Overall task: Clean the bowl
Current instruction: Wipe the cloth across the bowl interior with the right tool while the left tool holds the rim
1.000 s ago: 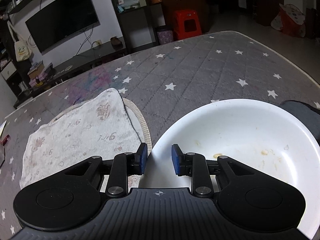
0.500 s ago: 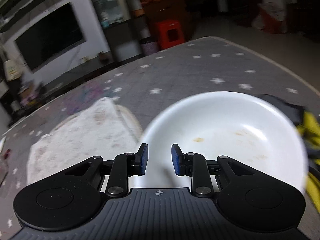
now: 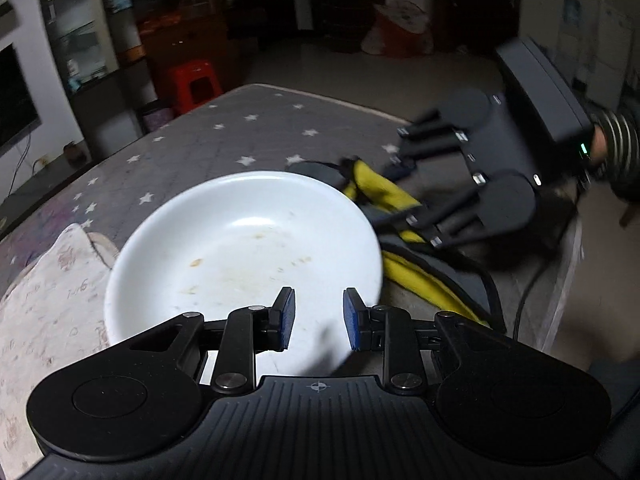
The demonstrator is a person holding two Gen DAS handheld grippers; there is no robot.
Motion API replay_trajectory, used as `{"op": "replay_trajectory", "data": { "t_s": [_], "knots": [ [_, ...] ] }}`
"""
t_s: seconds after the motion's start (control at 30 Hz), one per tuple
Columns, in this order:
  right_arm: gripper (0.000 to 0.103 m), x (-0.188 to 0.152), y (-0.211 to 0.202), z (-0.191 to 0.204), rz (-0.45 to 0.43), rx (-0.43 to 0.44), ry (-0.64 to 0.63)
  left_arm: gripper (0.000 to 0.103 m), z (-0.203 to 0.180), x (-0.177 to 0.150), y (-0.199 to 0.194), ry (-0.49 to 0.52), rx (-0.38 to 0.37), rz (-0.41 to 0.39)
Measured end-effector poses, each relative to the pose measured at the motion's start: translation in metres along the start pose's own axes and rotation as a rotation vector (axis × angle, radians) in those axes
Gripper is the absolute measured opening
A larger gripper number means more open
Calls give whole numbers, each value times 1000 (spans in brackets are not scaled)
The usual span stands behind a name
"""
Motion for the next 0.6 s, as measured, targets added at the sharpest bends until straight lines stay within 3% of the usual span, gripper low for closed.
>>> {"op": "replay_trajectory", "data": {
  "t_s": [0.33, 0.6],
  "knots": [
    [33, 0, 11, -7, 3, 10, -10, 28, -24, 5, 14, 108, 11, 17],
    [33, -1, 9, -5, 0, 7, -5, 29, -36, 3, 24, 119, 23, 64]
  ]
}}
Point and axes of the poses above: each gripper's, at about its wrist camera, not at the fingertips, and y roughly the way its jaws point, z to its left, x to its top, the point moved 5 cm from there along y, roughly the way its jaws point, and after that the axes turned 8 degrees about -x, right-handed, at the moved point
